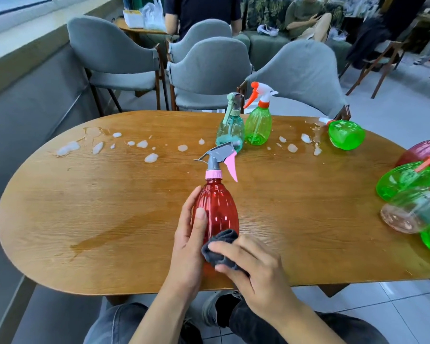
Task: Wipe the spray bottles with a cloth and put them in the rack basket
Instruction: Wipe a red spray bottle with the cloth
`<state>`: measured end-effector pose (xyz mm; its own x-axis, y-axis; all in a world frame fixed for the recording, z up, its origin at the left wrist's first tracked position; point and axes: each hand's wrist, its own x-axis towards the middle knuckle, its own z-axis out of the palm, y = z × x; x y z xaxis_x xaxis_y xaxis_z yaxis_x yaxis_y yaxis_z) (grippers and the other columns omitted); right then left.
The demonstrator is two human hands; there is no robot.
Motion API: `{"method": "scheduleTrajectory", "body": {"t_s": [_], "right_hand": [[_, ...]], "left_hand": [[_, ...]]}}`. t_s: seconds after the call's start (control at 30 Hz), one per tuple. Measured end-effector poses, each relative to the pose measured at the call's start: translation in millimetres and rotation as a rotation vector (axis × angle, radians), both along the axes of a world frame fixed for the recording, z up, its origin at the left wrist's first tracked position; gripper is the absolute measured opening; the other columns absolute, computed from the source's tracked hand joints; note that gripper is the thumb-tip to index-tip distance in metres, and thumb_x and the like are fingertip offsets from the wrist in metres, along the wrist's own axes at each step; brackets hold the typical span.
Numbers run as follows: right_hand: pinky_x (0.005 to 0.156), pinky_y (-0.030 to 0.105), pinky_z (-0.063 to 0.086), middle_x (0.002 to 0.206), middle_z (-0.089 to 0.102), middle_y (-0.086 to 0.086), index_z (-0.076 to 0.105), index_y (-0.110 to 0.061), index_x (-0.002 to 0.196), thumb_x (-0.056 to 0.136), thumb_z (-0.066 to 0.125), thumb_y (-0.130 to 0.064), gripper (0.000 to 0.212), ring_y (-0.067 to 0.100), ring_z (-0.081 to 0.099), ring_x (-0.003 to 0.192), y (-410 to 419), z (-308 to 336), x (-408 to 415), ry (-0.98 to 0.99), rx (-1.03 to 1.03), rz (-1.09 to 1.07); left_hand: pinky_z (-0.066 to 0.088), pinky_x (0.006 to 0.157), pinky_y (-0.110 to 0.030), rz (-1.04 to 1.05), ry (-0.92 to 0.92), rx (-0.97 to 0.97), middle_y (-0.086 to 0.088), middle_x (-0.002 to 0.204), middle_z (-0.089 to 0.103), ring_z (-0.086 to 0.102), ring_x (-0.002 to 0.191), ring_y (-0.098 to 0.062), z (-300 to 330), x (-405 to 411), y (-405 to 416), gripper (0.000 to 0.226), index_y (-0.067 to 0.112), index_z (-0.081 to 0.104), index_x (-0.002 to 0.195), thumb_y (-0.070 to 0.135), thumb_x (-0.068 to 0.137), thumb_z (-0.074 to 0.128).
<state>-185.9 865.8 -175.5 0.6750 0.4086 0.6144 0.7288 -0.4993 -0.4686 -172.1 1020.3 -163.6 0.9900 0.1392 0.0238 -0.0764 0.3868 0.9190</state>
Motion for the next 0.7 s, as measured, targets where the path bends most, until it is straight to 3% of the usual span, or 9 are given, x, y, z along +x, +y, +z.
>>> {"method": "scheduleTrajectory", "body": {"t_s": [0.1, 0.2, 0.3, 0.4, 0.5, 0.6, 0.7], "right_hand": [[0.082, 0.012, 0.045, 0.102, 0.063, -0.022, 0.066, -0.034, 0.132, 0.108, 0.053, -0.046, 0.03, -0.005, 0.059, 0.092, -3.4, 4.0, -7.9, 0.117, 0.22, -0.067], [0.093, 0.026, 0.053, 0.11, 0.074, -0.015, 0.073, -0.031, 0.118, 0.106, 0.054, -0.049, 0.029, 0.004, 0.069, 0.105, -0.8, 33.3, 13.7, 0.345, 0.671, -0.344], [0.09, 0.035, 0.055, 0.101, 0.078, -0.01, 0.076, -0.028, 0.107, 0.106, 0.056, -0.038, 0.022, 0.006, 0.072, 0.1, 7.8, 59.4, 50.9, 0.621, 0.907, -0.378], [0.099, 0.045, 0.058, 0.106, 0.08, -0.004, 0.078, -0.03, 0.103, 0.108, 0.056, -0.034, 0.023, 0.019, 0.074, 0.11, 21.8, 62.2, 70.1, 0.805, 0.867, -0.313], [0.102, 0.062, 0.053, 0.109, 0.078, 0.011, 0.08, -0.031, 0.105, 0.108, 0.056, -0.038, 0.025, 0.038, 0.07, 0.113, 30.5, 52.4, 63.9, 0.913, 0.753, -0.24], [0.103, 0.056, 0.055, 0.109, 0.08, 0.002, 0.079, -0.028, 0.111, 0.109, 0.053, -0.04, 0.029, 0.023, 0.074, 0.109, 29.0, 41.3, 47.0, 0.962, 0.742, -0.242], [0.097, 0.054, 0.056, 0.103, 0.079, 0.002, 0.078, -0.027, 0.105, 0.108, 0.05, -0.043, 0.032, 0.023, 0.074, 0.102, 23.0, 27.4, 24.1, 0.92, 0.631, -0.304]], "left_hand": [[0.056, 0.105, -0.05, 0.026, 0.002, 0.004, 0.002, 0.146, 0.066, 0.065, 0.133, -0.026, 1.8, -1.3, -0.2, 0.045, 0.044, 0.058, 0.146, 0.055, 0.104, 0.063], [0.056, 0.107, -0.047, 0.031, 0.004, 0.008, 0.005, 0.148, 0.065, 0.063, 0.137, -0.022, -0.9, -1.6, -0.2, 0.045, 0.047, 0.06, 0.144, 0.057, 0.1, 0.061], [0.059, 0.102, -0.042, 0.003, -0.009, 0.006, 0.008, 0.147, 0.065, 0.064, 0.135, -0.02, -1.6, -2.4, -1.2, 0.043, 0.049, 0.061, 0.143, 0.054, 0.1, 0.061], [0.048, 0.115, -0.057, 0.007, -0.034, 0.046, 0.004, 0.149, 0.064, 0.061, 0.139, -0.024, -2.0, -2.7, -0.9, 0.051, 0.045, 0.059, 0.146, 0.059, 0.097, 0.063], [0.048, 0.116, -0.053, 0.023, -0.045, 0.062, 0.007, 0.148, 0.064, 0.06, 0.139, -0.019, -2.6, -1.8, -0.3, 0.052, 0.045, 0.06, 0.145, 0.063, 0.095, 0.063], [0.054, 0.11, -0.039, 0.047, -0.049, 0.034, 0.009, 0.148, 0.065, 0.062, 0.137, -0.015, -2.8, -1.0, -0.1, 0.055, 0.045, 0.061, 0.144, 0.061, 0.091, 0.06], [0.048, 0.112, -0.045, 0.075, -0.041, 0.027, 0.009, 0.148, 0.064, 0.061, 0.138, -0.016, -1.7, -1.0, -1.1, 0.05, 0.046, 0.06, 0.144, 0.061, 0.096, 0.061]]}}
